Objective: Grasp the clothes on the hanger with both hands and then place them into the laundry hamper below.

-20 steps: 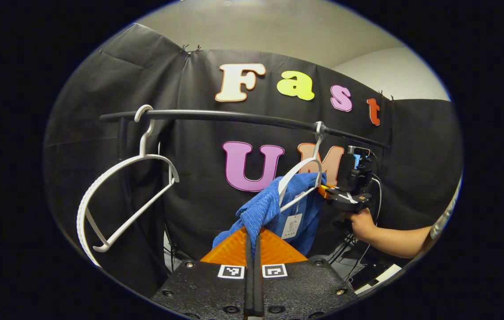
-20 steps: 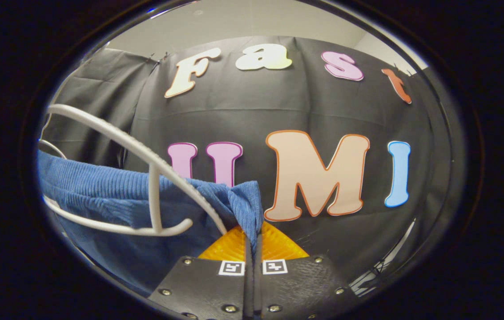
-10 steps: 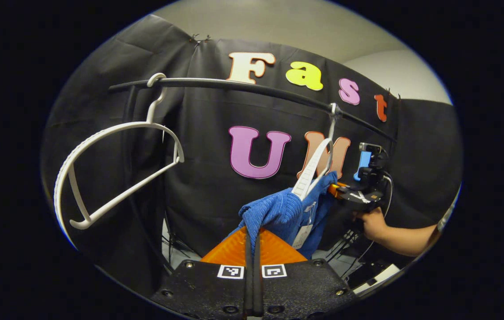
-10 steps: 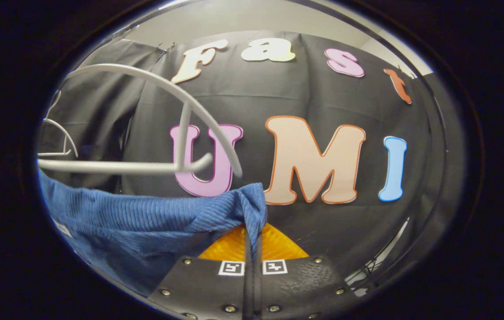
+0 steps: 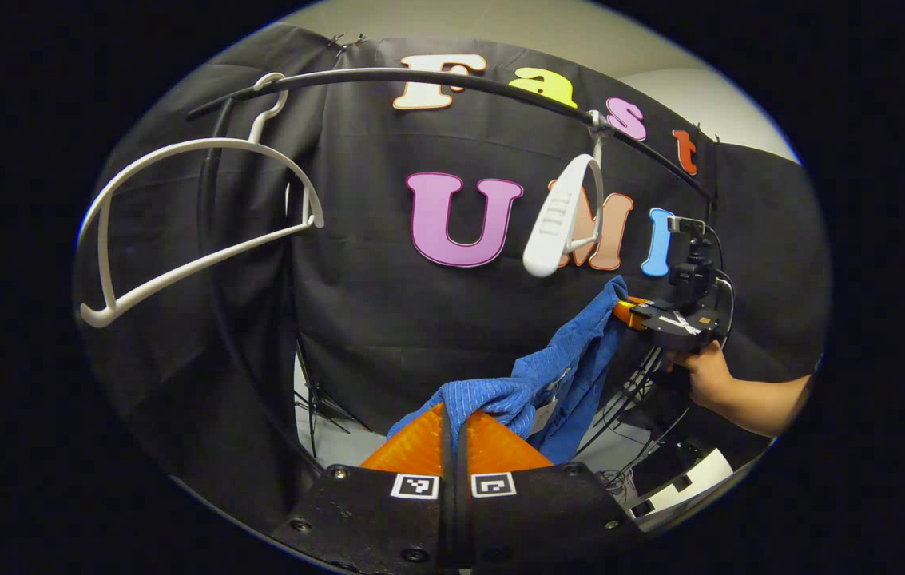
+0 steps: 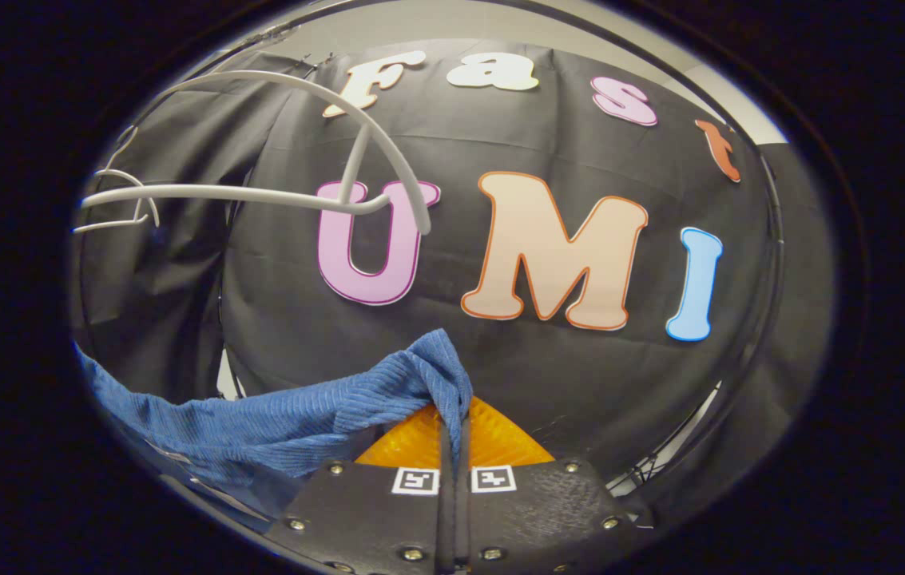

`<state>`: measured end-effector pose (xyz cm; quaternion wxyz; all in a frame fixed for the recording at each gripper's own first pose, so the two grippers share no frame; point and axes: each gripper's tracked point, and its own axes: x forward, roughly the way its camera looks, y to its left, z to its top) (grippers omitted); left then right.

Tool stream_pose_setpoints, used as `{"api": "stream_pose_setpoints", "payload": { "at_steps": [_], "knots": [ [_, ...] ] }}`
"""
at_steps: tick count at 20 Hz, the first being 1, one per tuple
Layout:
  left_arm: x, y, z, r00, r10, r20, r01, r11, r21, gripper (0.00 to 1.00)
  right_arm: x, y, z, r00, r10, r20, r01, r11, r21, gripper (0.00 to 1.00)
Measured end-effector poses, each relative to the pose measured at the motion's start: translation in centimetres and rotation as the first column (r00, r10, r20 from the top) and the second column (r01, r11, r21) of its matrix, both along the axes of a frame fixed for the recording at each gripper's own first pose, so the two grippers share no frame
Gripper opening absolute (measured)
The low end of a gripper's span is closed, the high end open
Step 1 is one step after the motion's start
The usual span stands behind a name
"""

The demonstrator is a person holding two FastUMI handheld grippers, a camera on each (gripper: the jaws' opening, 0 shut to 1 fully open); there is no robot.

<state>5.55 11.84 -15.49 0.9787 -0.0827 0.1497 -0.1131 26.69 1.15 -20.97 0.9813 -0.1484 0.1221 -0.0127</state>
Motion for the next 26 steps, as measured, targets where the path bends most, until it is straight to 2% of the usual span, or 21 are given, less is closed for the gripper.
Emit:
{"api": "stream_pose_setpoints", "payload": {
  "at_steps": [6,14,16,20,26],
  "knots": [
    [1.0,-1.4,0.4,0.999,-0.04,0.01,0.04,0.999,0.001,0.01,-2.9,-0.8,0.7,1.0,-0.022,-0.017,0.022,1.0,-0.004,0.01],
    [2.2,-7.6,1.2,0.978,-0.196,0.065,0.195,0.981,0.022,0.01,-7.6,1.0,1.7,0.999,-0.005,-0.053,0.007,1.0,0.025,0.01],
    [2.8,-9.2,1.7,0.971,-0.226,0.082,0.225,0.974,0.023,0.0,-8.8,1.4,2.0,0.998,-0.002,-0.057,0.004,0.999,0.036,0.03],
    [3.8,-11.6,2.5,0.957,-0.267,0.11,0.264,0.964,0.044,0.01,-10.8,2.2,2.7,0.998,-0.002,-0.064,0.007,0.997,0.083,0.01],
    [6.2,-14.0,3.2,0.948,-0.282,0.147,0.278,0.959,0.047,0.01,-12.7,3.2,3.8,0.998,-0.009,-0.065,0.018,0.99,0.139,0.01]
  ]
}}
